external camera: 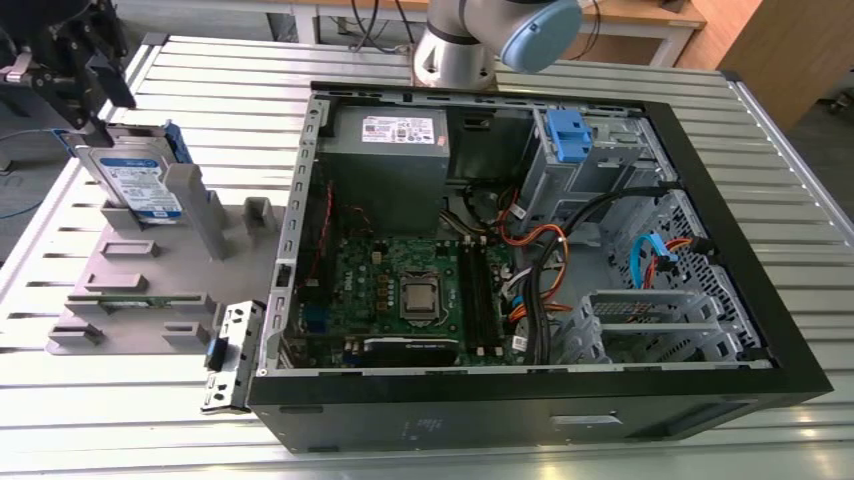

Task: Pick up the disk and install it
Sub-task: 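Pick up the disk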

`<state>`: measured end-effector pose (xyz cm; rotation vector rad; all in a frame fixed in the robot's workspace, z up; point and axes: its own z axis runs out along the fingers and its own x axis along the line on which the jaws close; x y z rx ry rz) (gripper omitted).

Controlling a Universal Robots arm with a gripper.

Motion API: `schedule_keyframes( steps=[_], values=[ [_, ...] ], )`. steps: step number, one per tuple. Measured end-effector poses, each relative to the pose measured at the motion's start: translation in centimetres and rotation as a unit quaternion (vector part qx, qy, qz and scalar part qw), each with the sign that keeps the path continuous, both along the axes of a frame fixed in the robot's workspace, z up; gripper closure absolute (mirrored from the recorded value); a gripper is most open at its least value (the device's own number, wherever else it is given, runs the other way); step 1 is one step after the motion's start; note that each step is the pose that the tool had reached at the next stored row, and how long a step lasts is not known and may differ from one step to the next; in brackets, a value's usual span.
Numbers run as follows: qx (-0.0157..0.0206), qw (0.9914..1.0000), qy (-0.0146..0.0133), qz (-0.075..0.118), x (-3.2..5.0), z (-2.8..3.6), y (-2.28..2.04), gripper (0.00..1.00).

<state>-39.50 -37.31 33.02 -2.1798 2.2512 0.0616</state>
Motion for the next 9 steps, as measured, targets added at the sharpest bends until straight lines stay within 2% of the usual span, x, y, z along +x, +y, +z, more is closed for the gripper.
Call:
schedule_keyframes(
  steps=[9],
  values=[
    [-0.0004, 1.0, 0.0001, 0.001, -0.11, -1.44, 0.01, 0.35]
  ],
)
